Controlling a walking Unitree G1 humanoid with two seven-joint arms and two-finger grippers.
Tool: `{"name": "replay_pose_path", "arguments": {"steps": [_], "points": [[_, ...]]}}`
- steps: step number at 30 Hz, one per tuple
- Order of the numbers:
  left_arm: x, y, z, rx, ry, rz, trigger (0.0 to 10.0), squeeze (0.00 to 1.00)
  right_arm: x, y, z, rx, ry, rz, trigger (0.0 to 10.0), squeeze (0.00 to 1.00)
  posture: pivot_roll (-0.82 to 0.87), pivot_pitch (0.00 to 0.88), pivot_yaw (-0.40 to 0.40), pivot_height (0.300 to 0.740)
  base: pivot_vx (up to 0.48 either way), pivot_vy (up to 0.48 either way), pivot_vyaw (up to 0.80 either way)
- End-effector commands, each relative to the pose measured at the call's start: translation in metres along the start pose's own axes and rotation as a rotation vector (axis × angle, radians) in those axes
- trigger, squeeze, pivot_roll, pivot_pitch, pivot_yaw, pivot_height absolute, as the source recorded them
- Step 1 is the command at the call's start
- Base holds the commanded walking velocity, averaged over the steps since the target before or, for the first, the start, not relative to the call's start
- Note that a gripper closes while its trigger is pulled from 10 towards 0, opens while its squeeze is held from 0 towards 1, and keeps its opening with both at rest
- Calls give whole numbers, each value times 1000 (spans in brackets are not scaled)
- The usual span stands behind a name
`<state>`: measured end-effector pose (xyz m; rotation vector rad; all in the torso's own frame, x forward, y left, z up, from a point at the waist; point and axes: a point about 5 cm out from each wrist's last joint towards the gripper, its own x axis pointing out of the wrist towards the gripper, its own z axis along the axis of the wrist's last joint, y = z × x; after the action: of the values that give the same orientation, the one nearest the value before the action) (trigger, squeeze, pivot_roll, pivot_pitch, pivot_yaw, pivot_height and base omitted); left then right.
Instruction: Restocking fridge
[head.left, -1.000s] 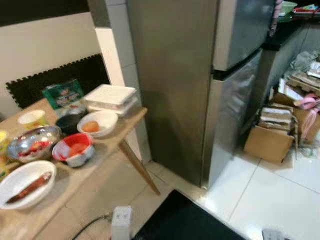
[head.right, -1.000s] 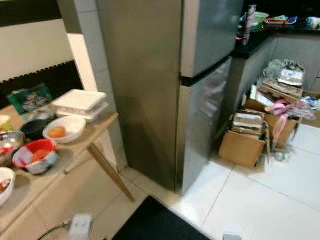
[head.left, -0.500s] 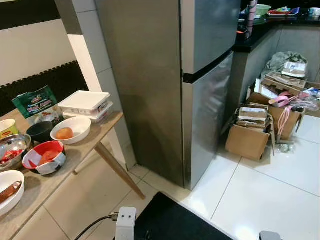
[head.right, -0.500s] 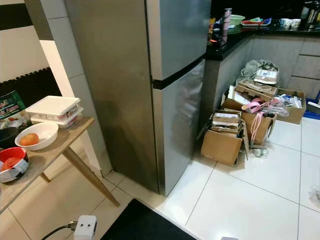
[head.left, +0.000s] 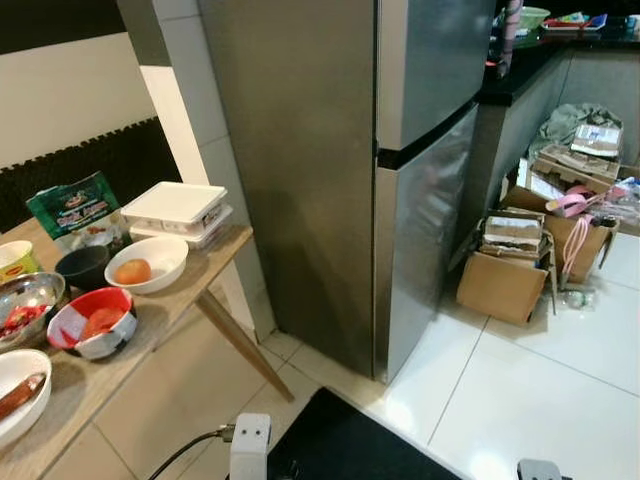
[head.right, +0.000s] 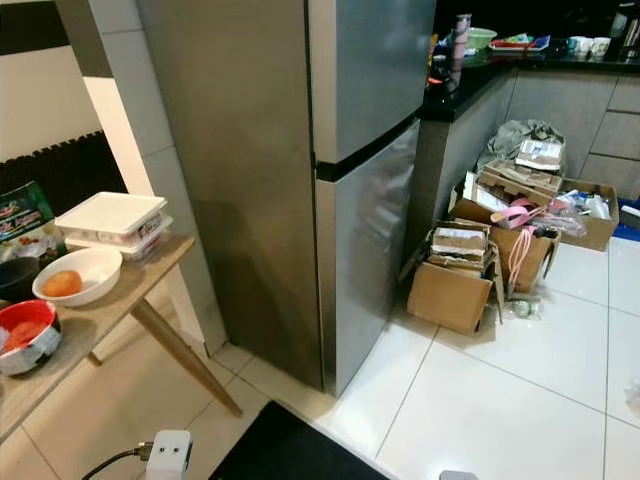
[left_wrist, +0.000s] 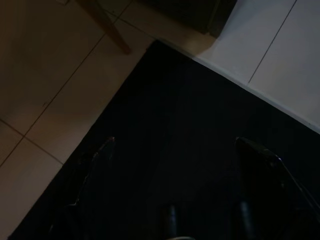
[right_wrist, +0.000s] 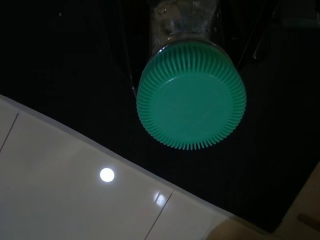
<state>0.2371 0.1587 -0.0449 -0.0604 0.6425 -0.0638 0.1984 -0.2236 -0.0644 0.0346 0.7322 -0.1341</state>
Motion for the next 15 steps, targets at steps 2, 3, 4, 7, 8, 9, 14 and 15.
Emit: {"name": "replay_pose_path", "arguments": {"steps": [2,3,4,7,8,9,14,15], "points": [[-1,3,-5,-2,24,3,10000,0,1,2,4,9,-25,6,10000,0,15,47,74,740,416,0,0],[-1,3,-5,-2,24,2,10000,0,1,2,4,9,-25,6,10000,0,16,48,74,740,409,0,0],[-1,3,-5,-2,24,1,10000,0,1,2,4,10,-25,6,10000,0,16,48,74,740,409,0,0],[-1,3,-6,-1,27,-2,10000,0,0,2,3,10,-23,6,10000,0,16,51,75,740,401,0,0],[-1,3,-6,-1,27,-2,10000,0,0,2,3,10,-23,6,10000,0,16,51,75,740,394,0,0],[-2,2,-6,-1,27,-3,10000,0,0,2,2,10,-23,6,10000,0,16,51,75,740,394,0,0],[-2,2,-7,2,31,-11,10000,0,0,3,1,12,-21,6,10000,0,14,54,77,740,385,0,0],[-2,2,-7,2,31,-11,10000,0,0,3,1,12,-21,6,10000,0,14,54,77,740,379,0,0]]}}
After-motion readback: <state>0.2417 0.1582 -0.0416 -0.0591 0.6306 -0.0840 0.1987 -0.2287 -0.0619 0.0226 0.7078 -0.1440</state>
